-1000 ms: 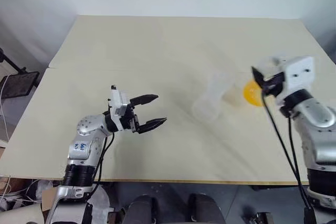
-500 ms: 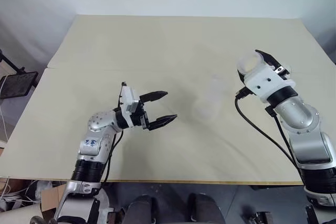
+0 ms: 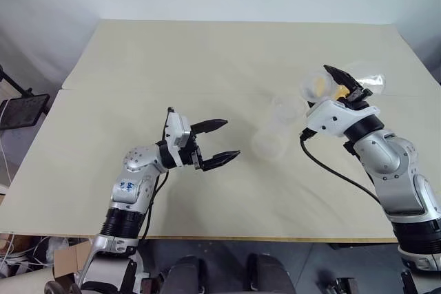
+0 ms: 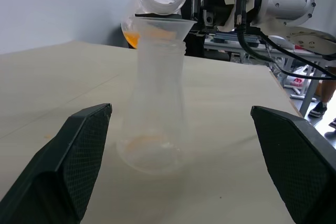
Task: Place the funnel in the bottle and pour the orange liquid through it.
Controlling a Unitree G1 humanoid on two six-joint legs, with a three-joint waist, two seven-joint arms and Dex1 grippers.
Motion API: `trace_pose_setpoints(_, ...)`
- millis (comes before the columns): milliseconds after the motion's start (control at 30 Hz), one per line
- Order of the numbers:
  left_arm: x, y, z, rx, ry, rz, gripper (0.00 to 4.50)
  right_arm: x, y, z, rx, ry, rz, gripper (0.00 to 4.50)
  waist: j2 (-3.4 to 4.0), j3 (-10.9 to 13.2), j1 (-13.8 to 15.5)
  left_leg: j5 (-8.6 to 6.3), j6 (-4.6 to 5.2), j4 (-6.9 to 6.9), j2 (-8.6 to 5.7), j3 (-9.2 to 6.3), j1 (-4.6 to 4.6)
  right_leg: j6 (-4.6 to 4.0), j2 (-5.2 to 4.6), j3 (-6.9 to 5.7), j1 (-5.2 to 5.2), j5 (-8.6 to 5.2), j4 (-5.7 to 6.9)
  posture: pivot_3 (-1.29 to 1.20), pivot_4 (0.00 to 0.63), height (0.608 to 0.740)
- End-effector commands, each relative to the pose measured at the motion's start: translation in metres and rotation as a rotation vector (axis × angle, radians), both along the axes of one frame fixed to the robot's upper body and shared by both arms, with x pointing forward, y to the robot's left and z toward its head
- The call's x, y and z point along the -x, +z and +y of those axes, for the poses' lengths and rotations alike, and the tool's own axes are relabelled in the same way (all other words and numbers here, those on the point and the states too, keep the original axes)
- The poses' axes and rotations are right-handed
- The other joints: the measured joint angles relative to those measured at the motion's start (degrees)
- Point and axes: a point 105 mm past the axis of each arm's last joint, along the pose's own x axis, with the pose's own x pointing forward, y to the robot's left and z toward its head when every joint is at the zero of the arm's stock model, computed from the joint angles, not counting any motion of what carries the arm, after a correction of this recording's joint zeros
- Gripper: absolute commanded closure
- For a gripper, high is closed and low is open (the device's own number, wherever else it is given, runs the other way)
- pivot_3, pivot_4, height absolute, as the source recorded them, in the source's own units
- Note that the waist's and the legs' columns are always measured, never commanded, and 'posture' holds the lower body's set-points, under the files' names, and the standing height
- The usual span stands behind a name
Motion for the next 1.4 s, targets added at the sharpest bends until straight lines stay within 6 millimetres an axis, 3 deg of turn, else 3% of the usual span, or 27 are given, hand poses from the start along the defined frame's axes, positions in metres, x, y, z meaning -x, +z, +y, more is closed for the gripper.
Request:
trace_pose_setpoints(33, 0.003, 0.008, -0.007, 0.004, -0.017, -0.048, 0.00, 0.012, 0.018, 0.011, 0.099, 0.023, -0.117, 2.02, 0.00, 0.0, 0.0, 0.00, 0.00, 0.00, 0.00, -0.01, 0.00, 0.00, 0.00, 0.00, 0.00, 0.00, 0.00, 0.00, 0.150, 0.740)
trace_pose_setpoints(633, 0.003, 0.006, -0.007, 0.005, -0.007, -0.038, 0.00, 0.012, 0.014, 0.011, 0.278, -0.017, -0.212, 2.02, -0.01, 0.0, 0.0, 0.02, -0.03, 0.00, 0.01, -0.01, 0.00, 0.00, 0.01, 0.00, 0.00, 0.00, -0.01, 0.00, 0.150, 0.740)
trace_pose_setpoints(1400, 0.007, 0.004, -0.012, 0.020, -0.016, -0.024, 0.00, 0.011, 0.025, 0.007, 0.403, -0.077, -0.320, 2.02, -0.01, 0.0, 0.0, 0.02, -0.04, 0.00, 0.02, -0.01, 0.00, 0.00, 0.01, 0.00, 0.01, 0.00, -0.02, 0.00, 0.150, 0.740)
